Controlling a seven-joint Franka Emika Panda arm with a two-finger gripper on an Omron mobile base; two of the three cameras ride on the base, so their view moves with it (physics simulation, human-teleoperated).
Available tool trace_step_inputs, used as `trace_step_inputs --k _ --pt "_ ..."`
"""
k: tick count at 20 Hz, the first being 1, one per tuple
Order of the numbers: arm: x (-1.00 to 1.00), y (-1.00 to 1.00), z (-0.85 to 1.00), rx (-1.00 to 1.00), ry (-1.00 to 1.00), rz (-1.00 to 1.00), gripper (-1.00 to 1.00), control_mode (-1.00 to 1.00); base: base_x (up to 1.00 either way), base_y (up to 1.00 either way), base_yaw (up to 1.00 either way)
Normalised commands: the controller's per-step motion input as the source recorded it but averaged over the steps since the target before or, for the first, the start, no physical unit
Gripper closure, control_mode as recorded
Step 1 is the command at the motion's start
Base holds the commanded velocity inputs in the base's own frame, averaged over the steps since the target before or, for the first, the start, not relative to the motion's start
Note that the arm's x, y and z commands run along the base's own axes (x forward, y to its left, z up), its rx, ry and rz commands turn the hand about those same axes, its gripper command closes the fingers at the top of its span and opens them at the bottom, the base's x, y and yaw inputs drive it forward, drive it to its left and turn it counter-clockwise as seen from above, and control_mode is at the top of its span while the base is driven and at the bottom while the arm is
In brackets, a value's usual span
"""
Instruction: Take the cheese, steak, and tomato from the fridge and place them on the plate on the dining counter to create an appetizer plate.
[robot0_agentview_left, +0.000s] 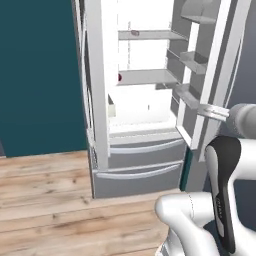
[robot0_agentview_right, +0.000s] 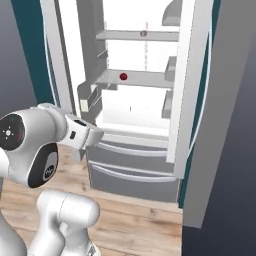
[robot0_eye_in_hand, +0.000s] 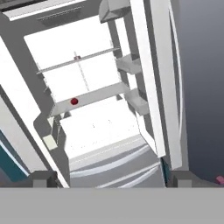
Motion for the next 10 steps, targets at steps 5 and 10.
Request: trace_step_inputs --k 5,10 --pt "0.00 0.00 0.00 0.00 0.00 0.00 -1.00 1.00 0.85 -0.29 0.04" --pt "0.00 0.00 0.00 0.00 0.00 0.00 -1.00 1.00 0.90 -0.21 0.04"
